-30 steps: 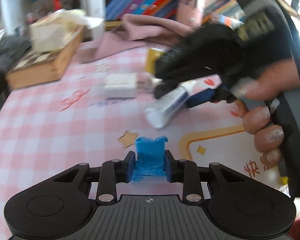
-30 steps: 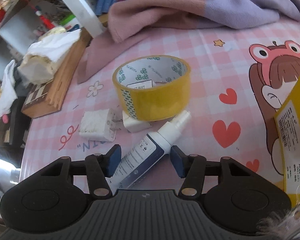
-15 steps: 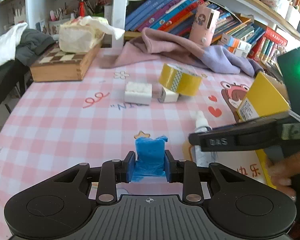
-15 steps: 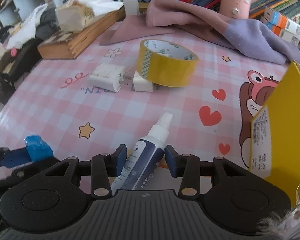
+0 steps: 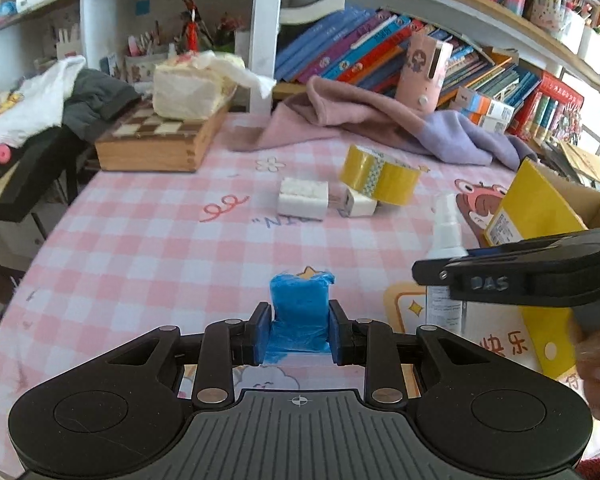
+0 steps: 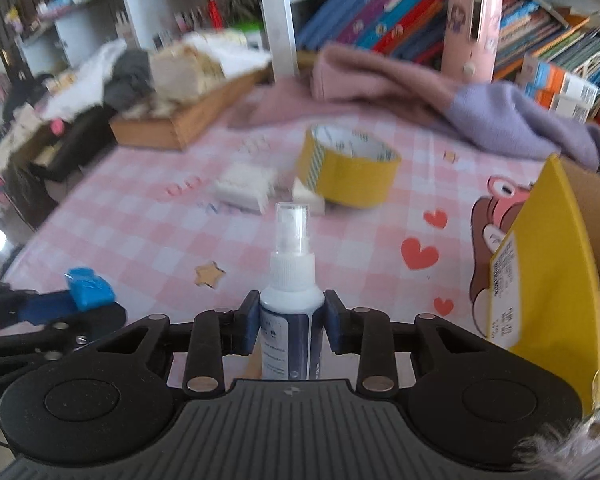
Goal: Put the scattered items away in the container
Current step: 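Grasp the white spray bottle with the right gripper while the left holds the blue clip, then carry the spray bottle with the right tool while the left tool carries the clip to the box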
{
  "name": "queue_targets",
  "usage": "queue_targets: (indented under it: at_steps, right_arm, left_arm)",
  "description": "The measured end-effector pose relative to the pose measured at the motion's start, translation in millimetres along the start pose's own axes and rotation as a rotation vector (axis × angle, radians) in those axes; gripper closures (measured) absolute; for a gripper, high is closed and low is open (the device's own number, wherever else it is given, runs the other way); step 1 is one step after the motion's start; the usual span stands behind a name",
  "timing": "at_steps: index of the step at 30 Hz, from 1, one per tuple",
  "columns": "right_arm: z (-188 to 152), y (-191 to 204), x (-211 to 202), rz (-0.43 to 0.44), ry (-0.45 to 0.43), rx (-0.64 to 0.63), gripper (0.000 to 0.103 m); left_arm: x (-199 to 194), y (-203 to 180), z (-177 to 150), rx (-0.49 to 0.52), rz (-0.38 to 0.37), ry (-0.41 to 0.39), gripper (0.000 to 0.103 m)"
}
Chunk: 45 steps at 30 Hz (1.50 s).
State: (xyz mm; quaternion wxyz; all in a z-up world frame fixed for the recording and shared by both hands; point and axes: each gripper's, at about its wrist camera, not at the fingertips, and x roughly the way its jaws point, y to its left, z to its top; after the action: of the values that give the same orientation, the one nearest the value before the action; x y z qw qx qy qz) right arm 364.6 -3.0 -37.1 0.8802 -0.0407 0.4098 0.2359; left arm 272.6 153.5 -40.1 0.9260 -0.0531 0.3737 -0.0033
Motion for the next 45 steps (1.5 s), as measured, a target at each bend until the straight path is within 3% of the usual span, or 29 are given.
queue_targets:
  at_steps: [7,15,22,35,45]
  right_arm:
    - [-5.0,8.4,-40.0,0.005,-0.100,0.011,0.072]
    - [-27.7,30.2,-92.5,0.038,-0.152,-0.009,0.072]
    - [-53.7,54.1,-132.3,0.045,-0.194,-0.060,0.072]
    - [-124.1,74.5,-187.7,0.030,-0.175,-0.028,0.072]
    - [-171.7,68.0,-220.3,-0.027,-0.125,0.053,0.072]
  left_arm:
    - [-25.9,-9.3,-2.7,0.086,0.055,-0.056,0.076]
    - [-70.2,-12.3,-16.1,0.060,-0.044,-0.113,0.076]
    - [-113.4,-21.0,-34.4,0.092,-0.059,-0.163,0.076]
    - [-173.0,-29.6,-91.5,0.095,-0.099,-0.151,0.076]
    - [-192.6,-45.8,-122.1,0.120,-0.170,-0.112,0.076]
